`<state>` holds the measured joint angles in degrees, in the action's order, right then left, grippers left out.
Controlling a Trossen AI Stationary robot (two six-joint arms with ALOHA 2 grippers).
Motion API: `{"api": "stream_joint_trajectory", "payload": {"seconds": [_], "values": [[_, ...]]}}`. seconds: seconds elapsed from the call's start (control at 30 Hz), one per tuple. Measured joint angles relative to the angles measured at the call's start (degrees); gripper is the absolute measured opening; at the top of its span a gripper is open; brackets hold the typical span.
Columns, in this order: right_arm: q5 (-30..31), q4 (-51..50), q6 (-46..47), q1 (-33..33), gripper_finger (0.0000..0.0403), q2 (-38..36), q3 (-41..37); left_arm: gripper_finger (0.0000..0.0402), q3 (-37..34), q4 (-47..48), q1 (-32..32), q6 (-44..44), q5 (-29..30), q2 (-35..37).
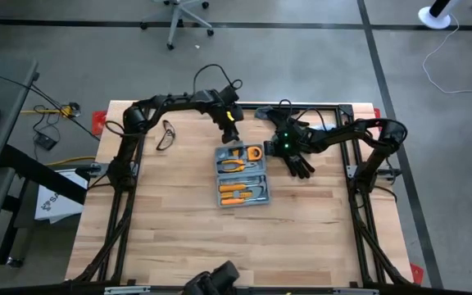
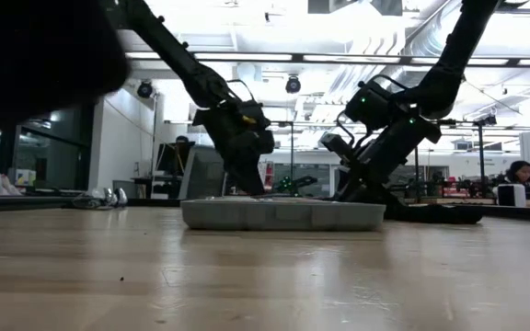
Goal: Prefit tool cases
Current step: Close the gray toolbox
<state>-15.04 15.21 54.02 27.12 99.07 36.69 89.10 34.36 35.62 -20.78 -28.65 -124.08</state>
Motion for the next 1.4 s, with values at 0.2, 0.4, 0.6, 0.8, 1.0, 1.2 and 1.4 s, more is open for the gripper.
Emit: {"api": "stream_joint_trajectory", "payload": {"seconds": [0.2,0.4,0.6,0.8,1.0,1.2,1.4], "values": [[0.0,-0.3,-0.3,0.0,0.0,0.0,0.0,0.0139,-0.2,4.0,0.4,-0.9,-5.2,-0.8],[0.0,-0.8,-1.0,0.2,0.0,0.0,0.0,0.0139,-0.2,5.4,1.7,1.4,-13.5,-0.7],[0.1,-1.2,-1.5,0.2,0.0,0.0,0.1,0.0139,-0.2,6.5,2.3,2.5,-16.2,-0.7],[0.2,-1.2,-1.6,0.2,0.0,0.0,0.1,0.0139,-0.2,6.5,0.6,2.2,-15.3,-1.3],[0.2,-1.4,-1.8,0.2,0.0,0.0,0.1,0.0138,-0.2,6.6,-1.3,1.3,-11.5,-2.2],[0.3,-1.6,-2.0,0.2,0.0,0.0,0.1,0.0094,-0.2,6.9,-1.2,1.2,-9.2,-2.2],[0.2,-1.7,-2.0,0.2,0.0,-0.2,0.0,0.0013,-0.1,7.9,-1.3,1.4,-9.4,-2.0]]}}
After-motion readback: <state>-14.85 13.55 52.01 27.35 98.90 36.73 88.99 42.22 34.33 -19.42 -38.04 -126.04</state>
